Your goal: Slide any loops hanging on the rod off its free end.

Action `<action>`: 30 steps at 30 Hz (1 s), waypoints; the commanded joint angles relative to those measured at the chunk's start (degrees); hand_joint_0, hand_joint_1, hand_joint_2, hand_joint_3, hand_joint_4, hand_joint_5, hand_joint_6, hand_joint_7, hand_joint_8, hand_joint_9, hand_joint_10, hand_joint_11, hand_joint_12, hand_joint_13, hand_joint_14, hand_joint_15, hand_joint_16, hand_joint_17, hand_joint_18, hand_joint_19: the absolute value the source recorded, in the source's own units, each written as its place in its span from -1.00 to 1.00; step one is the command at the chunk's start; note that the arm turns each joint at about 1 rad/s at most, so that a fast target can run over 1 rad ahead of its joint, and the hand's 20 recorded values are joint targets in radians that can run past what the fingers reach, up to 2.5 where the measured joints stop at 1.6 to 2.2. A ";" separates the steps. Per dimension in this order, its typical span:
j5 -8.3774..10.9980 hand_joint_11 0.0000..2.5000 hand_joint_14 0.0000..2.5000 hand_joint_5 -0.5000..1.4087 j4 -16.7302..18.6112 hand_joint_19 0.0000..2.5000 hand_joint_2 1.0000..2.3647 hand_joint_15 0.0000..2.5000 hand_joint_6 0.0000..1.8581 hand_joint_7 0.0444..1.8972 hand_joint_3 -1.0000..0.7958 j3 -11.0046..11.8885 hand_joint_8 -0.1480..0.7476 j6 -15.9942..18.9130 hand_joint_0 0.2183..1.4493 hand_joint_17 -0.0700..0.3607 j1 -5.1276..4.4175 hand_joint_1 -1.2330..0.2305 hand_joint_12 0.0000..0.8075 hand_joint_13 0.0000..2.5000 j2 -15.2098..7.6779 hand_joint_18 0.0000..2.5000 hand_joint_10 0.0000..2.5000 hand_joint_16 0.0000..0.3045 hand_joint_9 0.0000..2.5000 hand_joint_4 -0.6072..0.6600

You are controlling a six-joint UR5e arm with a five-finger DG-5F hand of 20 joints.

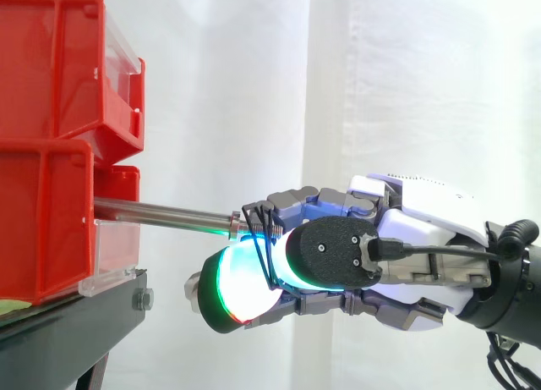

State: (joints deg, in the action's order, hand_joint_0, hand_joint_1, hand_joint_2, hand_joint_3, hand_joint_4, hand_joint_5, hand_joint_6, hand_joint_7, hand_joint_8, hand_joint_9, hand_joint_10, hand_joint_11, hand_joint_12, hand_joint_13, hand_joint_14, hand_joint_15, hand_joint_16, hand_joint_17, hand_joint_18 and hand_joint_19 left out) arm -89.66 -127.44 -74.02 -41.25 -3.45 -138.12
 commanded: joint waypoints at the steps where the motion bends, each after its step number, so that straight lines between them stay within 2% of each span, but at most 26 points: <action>1: -1.13 -0.70 -1.00 -0.67 -1.49 -0.80 -0.97 -0.91 -0.02 -0.13 -0.03 0.02 -0.09 -0.23 -0.42 -0.10 0.02 -0.31 -0.12 -0.72 0.66 -0.67 -0.99 -0.64 -0.53 0.02; 11: -1.39 -0.69 -1.00 -0.67 -6.85 -0.80 -0.97 -0.91 -0.02 -0.12 -0.03 0.02 -0.09 -0.85 -0.42 -0.10 0.02 -0.31 -0.12 -0.72 2.60 -0.67 -0.99 -0.64 -0.53 0.01; 19: -1.39 -0.70 -1.00 -0.67 -9.32 -0.80 -0.97 -0.91 -0.02 -0.12 -0.03 -0.07 -0.09 -0.85 -0.42 -0.10 0.11 -0.31 -0.11 -0.72 3.74 -0.67 -0.99 -0.64 -0.53 0.00; 23: -1.39 -0.69 -1.00 -0.67 -12.66 -0.80 -0.97 -0.91 -0.02 -0.12 -0.03 0.02 -0.09 -0.85 -0.42 -0.10 0.28 -0.31 -0.11 -0.72 4.79 -0.67 -0.99 -0.64 -0.53 0.00; 30: -1.22 -0.70 -1.00 -0.67 -15.47 -0.80 -0.97 -0.91 -0.02 -0.12 -0.04 0.02 -0.09 -0.85 -0.42 -0.10 0.46 -0.31 -0.11 -0.72 5.67 -0.67 -0.99 -0.64 -0.53 0.01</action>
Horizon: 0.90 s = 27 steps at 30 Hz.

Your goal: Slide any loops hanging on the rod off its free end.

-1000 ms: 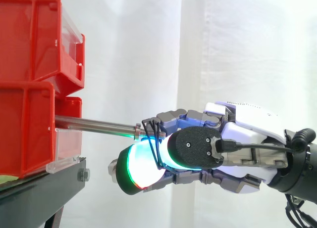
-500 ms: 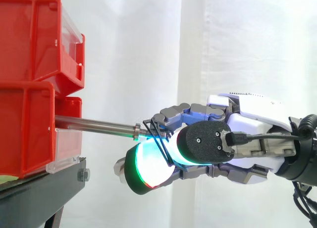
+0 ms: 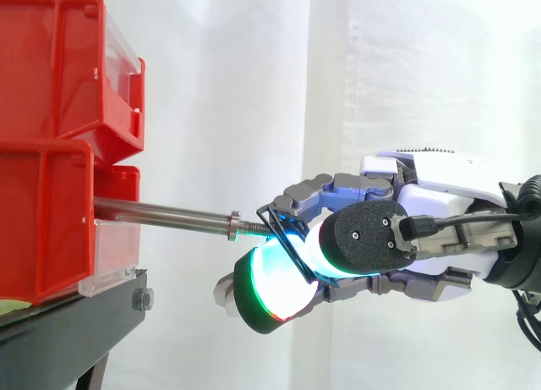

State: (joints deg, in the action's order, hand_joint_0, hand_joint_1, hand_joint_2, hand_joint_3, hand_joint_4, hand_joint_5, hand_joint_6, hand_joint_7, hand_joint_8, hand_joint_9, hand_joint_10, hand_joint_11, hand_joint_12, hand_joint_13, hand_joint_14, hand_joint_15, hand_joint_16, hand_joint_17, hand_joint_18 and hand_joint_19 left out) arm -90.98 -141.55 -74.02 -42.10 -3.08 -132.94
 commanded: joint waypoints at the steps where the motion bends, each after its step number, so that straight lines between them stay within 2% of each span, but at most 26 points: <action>1: 0.10 -0.70 -1.00 -0.67 -1.89 -0.80 -0.97 -0.91 -0.02 -0.12 -0.03 0.02 -0.08 0.00 -0.42 -0.09 0.09 -0.31 -0.11 -0.72 0.58 -0.67 -0.99 -0.64 -0.53 0.01; 8: 0.36 -0.70 -1.00 -0.67 -6.81 -0.80 -0.97 -0.91 -0.02 -0.13 -0.04 0.02 -0.08 0.35 -0.42 -0.09 0.35 -0.32 -0.11 -0.72 2.16 -0.67 -0.99 -0.63 -0.53 0.02; 22: 2.47 -0.70 -1.00 -0.67 -12.34 -0.79 -0.98 -0.91 -0.02 -0.13 -0.05 0.02 -0.08 2.02 -0.42 -0.09 0.71 -0.32 -0.10 -0.72 4.62 -0.66 -0.99 -0.63 -0.53 0.04; 24: 3.88 -0.70 -1.00 -0.67 -13.75 -0.79 -0.97 -0.91 -0.03 -0.12 -0.08 0.02 -0.08 3.52 -0.44 -0.10 0.71 -0.31 -0.11 -0.72 4.88 -0.67 -0.99 -0.64 -0.53 0.07; 27: 7.48 -0.70 -1.00 -0.67 -15.51 -0.79 -0.98 -0.91 -0.03 -0.10 -0.14 0.02 -0.08 7.47 -0.45 -0.09 0.35 -0.30 -0.11 -0.72 4.88 -0.67 -0.99 -0.64 -0.52 0.10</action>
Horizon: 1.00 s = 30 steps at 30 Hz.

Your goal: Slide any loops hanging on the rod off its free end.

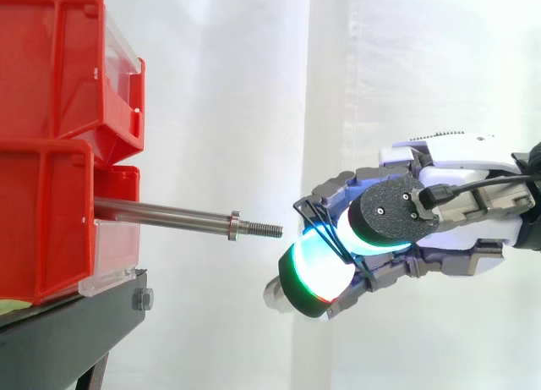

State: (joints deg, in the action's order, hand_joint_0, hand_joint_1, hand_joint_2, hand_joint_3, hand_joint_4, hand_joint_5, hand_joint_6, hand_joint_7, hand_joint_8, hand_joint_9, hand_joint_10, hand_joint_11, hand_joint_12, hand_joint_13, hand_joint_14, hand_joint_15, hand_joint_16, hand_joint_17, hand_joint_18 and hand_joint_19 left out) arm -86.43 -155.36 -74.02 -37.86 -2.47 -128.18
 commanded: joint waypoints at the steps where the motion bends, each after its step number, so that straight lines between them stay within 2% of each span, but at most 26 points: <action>1: 3.99 -0.70 -1.00 -0.67 -2.23 -0.79 -0.98 -0.91 -0.04 -0.10 -0.15 0.02 -0.08 4.55 -0.45 -0.09 -0.25 -0.29 -0.11 -0.72 0.13 -0.67 -0.99 -0.63 -0.52 0.09; 2: 5.48 -0.70 -1.00 -0.67 -3.02 -0.79 -0.98 -0.91 -0.04 -0.10 -0.17 0.02 -0.08 6.48 -0.45 -0.09 -0.43 -0.28 -0.11 -0.72 0.13 -0.67 -0.99 -0.63 -0.52 0.10; 3: 5.48 -0.71 -1.00 -0.67 -3.02 -0.79 -0.98 -0.91 -0.04 -0.10 -0.21 0.02 -0.08 6.48 -0.46 -0.09 -0.43 -0.25 -0.11 -0.72 0.13 -0.67 -0.99 -0.63 -0.52 0.11; 5: 7.59 -0.70 -1.00 -0.66 -4.07 -0.79 -0.98 -0.91 -0.05 -0.09 -0.24 0.02 -0.07 9.38 -0.46 -0.09 -0.60 -0.21 -0.11 -0.72 0.13 -0.67 -0.99 -0.63 -0.52 0.11; 7: 8.30 -0.70 -1.00 -0.65 -4.25 -0.78 -0.98 -0.90 -0.05 -0.05 -0.28 0.02 -0.08 10.53 -0.46 -0.09 -0.69 -0.14 -0.11 -0.72 0.13 -0.67 -0.99 -0.63 -0.51 0.10; 11: 8.56 -0.70 -1.00 -0.64 -4.25 -0.78 -0.98 -0.90 -0.06 -0.02 -0.30 0.02 -0.08 11.67 -0.45 -0.10 -0.78 -0.05 -0.11 -0.72 0.13 -0.68 -0.99 -0.64 -0.50 0.11; 14: 8.65 -0.70 -1.00 -0.63 -4.60 -0.78 -0.98 -0.90 -0.05 0.00 -0.23 0.37 -0.08 12.28 -0.44 -0.11 -0.78 -0.04 -0.12 -0.73 0.21 -0.69 -0.99 -0.64 -0.50 0.11; 18: 8.65 -0.70 -1.00 -0.63 -6.45 -0.79 -0.97 -0.91 -0.04 0.07 0.00 1.07 -0.07 13.25 -0.46 -0.10 -0.78 -0.20 -0.11 -0.72 0.30 -0.68 -0.99 -0.64 -0.50 0.05; 20: 8.65 -0.70 -1.00 -0.64 -7.59 -0.80 -0.97 -0.91 -0.02 0.00 0.05 1.42 -0.05 13.51 -0.45 -0.07 -0.78 -0.27 -0.08 -0.71 0.48 -0.66 -0.99 -0.62 -0.49 -0.01; 23: 8.74 -0.70 -1.00 -0.65 -9.00 -0.79 -0.97 -0.91 -0.02 -0.02 0.03 1.51 -0.07 13.51 -0.43 -0.09 -0.87 -0.30 -0.10 -0.72 0.74 -0.66 -0.99 -0.63 -0.51 -0.03; 30: 8.82 -0.69 -1.00 -0.65 -9.17 -0.79 -0.98 -0.91 -0.02 0.01 -0.25 1.60 -0.10 13.78 -0.34 -0.12 -0.87 -0.36 -0.13 -0.71 1.09 -0.66 -0.99 -0.65 -0.50 0.00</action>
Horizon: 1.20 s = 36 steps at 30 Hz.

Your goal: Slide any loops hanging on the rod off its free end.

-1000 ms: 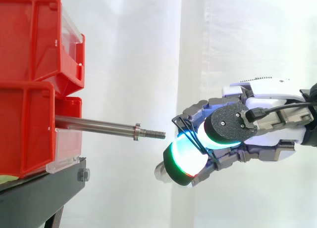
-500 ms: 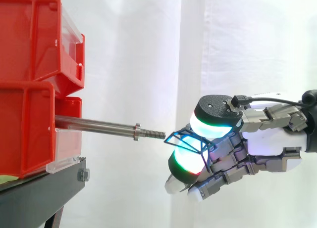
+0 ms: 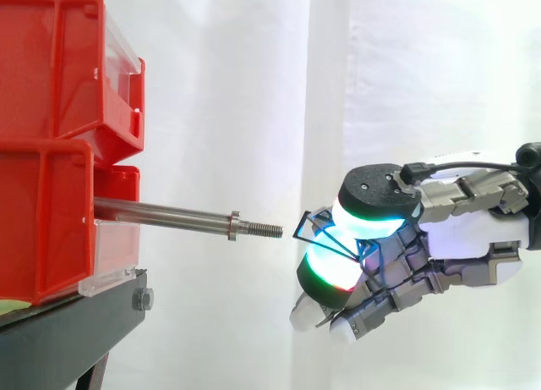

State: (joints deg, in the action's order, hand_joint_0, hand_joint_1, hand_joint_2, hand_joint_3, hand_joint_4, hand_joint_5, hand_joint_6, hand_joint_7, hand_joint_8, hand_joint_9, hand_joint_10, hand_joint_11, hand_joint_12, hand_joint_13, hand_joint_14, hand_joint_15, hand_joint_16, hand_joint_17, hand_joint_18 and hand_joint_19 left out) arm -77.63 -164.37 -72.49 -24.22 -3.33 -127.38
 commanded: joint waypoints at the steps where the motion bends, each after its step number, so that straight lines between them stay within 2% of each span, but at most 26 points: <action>1: 0.11 -0.69 -1.00 -0.65 -0.16 -0.79 -0.98 -0.92 -0.02 0.02 -0.26 0.07 -0.10 0.14 -0.35 -0.12 -0.01 -0.35 -0.13 -0.71 0.46 -0.66 -0.99 -0.65 -0.50 0.01; 9: 0.37 -0.69 -1.00 -0.62 -2.36 -0.78 -0.99 -0.91 -0.02 0.07 -0.37 0.07 -0.09 0.05 -0.41 -0.12 -0.01 -0.17 -0.13 -0.70 1.43 -0.67 -0.99 -0.65 -0.48 0.16; 14: 0.72 -0.71 -1.00 -0.61 -2.44 -0.77 -0.99 -0.90 -0.02 0.11 -0.37 -0.02 -0.09 0.05 -0.42 -0.12 -0.19 -0.05 -0.13 -0.71 1.43 -0.68 -0.99 -0.65 -0.46 0.15; 16: 0.81 -0.69 -1.00 -0.61 -2.44 -0.78 -0.98 -0.90 -0.02 0.10 -0.28 0.07 -0.09 0.14 -0.42 -0.12 -0.19 -0.08 -0.14 -0.71 1.43 -0.68 -0.99 -0.65 -0.46 0.14; 20: 0.81 -0.69 -1.00 -0.61 -2.44 -0.79 -0.97 -0.90 -0.02 0.14 0.03 0.07 -0.05 0.14 -0.47 -0.09 -0.19 -0.26 -0.09 -0.69 1.43 -0.66 -0.99 -0.63 -0.45 0.13; 23: 0.81 -0.70 -1.00 -0.62 -2.44 -0.80 -0.98 -0.90 0.00 0.09 0.11 -0.02 0.00 0.22 -0.43 -0.04 -0.19 -0.35 -0.03 -0.68 1.43 -0.63 -0.99 -0.60 -0.46 -0.05; 25: 0.81 -0.69 -0.99 -0.63 -2.36 -0.80 -0.98 -0.90 0.00 0.05 0.06 0.07 -0.03 0.31 -0.41 -0.05 -0.19 -0.38 -0.05 -0.69 1.43 -0.64 -0.99 -0.61 -0.47 -0.07; 27: 0.90 -0.68 -1.00 -0.64 -2.36 -0.79 -0.98 -0.90 0.00 0.06 -0.09 -0.02 -0.09 0.31 -0.38 -0.12 -0.27 -0.39 -0.13 -0.71 1.43 -0.68 -0.99 -0.65 -0.48 -0.02; 28: 0.90 -0.69 -1.00 -0.63 -2.36 -0.79 -0.98 -0.90 -0.01 0.08 -0.23 -0.02 -0.10 0.31 -0.37 -0.12 -0.19 -0.38 -0.14 -0.71 1.43 -0.68 -0.99 -0.65 -0.47 0.04; 30: 1.16 -0.68 -1.00 -0.62 -2.36 -0.79 -0.99 -0.90 -0.01 0.10 -0.33 -0.02 -0.10 0.31 -0.38 -0.13 -0.27 -0.32 -0.14 -0.70 1.43 -0.68 -0.99 -0.66 -0.45 0.09; 33: 1.78 -0.69 -1.00 -0.60 -2.36 -0.78 -1.00 -0.90 -0.02 0.13 -0.40 0.07 -0.11 0.31 -0.41 -0.13 -0.36 -0.20 -0.14 -0.70 1.43 -0.68 -0.99 -0.66 -0.43 0.11; 36: 1.87 -0.69 -1.00 -0.60 -2.36 -0.78 -0.99 -0.89 -0.02 0.13 -0.39 -0.02 -0.12 0.31 -0.42 -0.13 -0.36 -0.12 -0.14 -0.69 1.43 -0.69 -0.99 -0.66 -0.42 0.09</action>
State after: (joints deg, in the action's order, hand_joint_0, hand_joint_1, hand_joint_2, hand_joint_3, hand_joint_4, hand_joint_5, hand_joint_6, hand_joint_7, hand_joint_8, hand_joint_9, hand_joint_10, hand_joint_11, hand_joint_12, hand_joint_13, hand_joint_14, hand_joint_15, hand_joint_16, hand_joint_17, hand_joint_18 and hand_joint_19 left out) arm -75.97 -166.73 -72.47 -23.89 -3.66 -125.95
